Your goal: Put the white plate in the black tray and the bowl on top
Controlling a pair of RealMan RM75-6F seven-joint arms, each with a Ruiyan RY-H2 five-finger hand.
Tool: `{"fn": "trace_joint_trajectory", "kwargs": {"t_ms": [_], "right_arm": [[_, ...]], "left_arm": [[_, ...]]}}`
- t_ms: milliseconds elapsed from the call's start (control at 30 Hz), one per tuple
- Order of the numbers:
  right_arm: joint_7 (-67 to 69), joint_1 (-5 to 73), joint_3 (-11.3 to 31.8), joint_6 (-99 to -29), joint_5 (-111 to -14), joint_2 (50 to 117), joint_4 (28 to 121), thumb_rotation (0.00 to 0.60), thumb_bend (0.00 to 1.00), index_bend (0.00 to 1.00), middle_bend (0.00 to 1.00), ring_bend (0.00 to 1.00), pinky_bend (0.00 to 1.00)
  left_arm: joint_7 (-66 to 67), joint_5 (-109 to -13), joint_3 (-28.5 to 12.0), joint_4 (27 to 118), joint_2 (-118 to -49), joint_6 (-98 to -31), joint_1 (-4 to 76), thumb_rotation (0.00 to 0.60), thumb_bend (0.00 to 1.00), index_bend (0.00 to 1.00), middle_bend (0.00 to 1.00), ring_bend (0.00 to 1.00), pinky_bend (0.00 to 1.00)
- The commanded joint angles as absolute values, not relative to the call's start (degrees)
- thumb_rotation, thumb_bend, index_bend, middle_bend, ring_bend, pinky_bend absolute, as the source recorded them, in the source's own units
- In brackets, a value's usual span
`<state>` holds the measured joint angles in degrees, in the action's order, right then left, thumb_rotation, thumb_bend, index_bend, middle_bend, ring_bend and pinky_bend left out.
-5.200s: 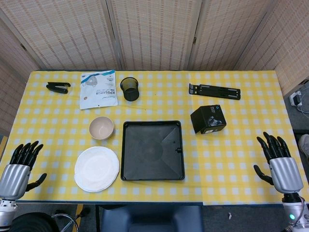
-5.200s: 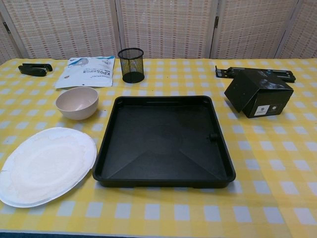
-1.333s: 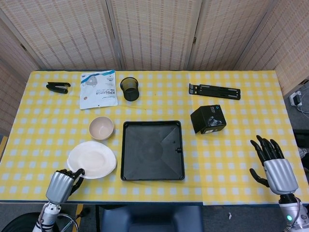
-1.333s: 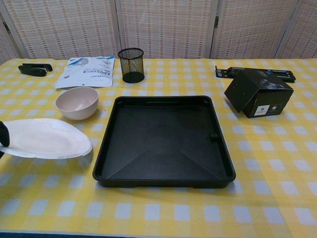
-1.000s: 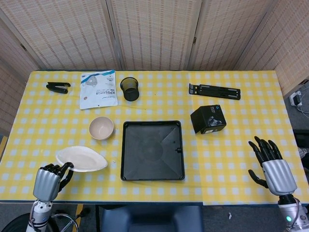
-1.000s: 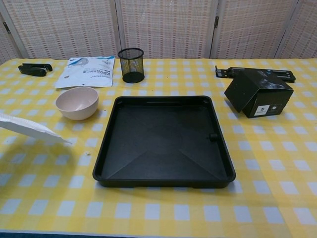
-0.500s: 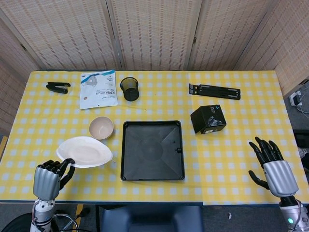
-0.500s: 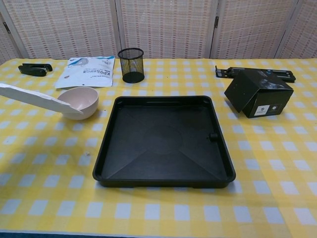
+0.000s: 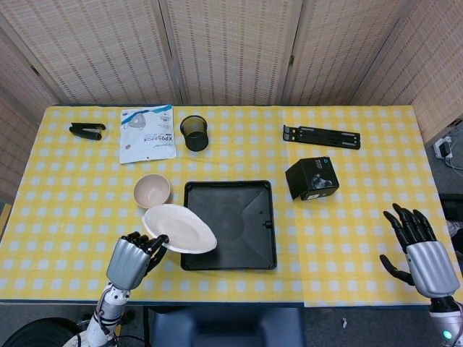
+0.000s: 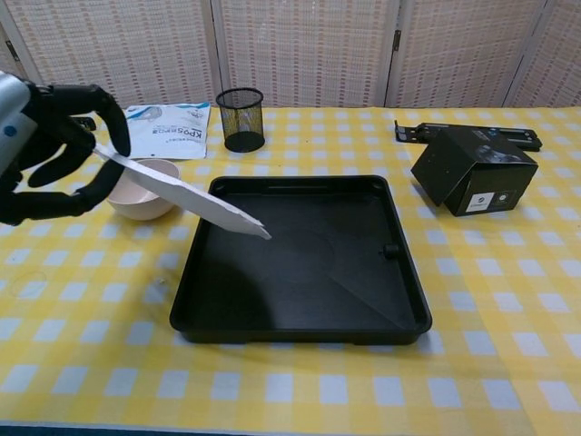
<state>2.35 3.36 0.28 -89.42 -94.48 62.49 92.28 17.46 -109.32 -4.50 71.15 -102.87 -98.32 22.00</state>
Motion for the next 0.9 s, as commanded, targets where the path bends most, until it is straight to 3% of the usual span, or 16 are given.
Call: {"fn": "trace_joint_trajectory", "kwargs": {"t_ms": [33, 500, 900], "right_arm": [[2.8, 3.3, 0.4, -89.4, -94.1, 62.3, 92.2, 0.600, 0.34, 0.00, 0.00, 0.00, 0.00], [6.7, 2.4, 1.7, -90.0, -91.1, 60.6, 91.3, 0.600, 0.34, 0.00, 0.00, 0.00, 0.00], [8.0, 0.8, 2.4, -91.3, -89.0, 60.0, 90.4, 0.600, 0.34, 0.00, 0.00, 0.00, 0.00]], "left_arm": [[17.6, -108.5, -5.7, 70.9, -104.9, -95.8, 24.2, 0.600, 0.54, 0.61, 1.00, 1.00, 1.00], [11.8, -103.0, -7.4, 58.4, -115.7, -86.3, 30.9, 0.600, 0.54, 0.61, 1.00, 1.00, 1.00], [7.6, -100.9, -5.8, 49.8, -119.9, -83.2, 33.3, 0.600, 0.54, 0.62, 1.00, 1.00, 1.00]]}}
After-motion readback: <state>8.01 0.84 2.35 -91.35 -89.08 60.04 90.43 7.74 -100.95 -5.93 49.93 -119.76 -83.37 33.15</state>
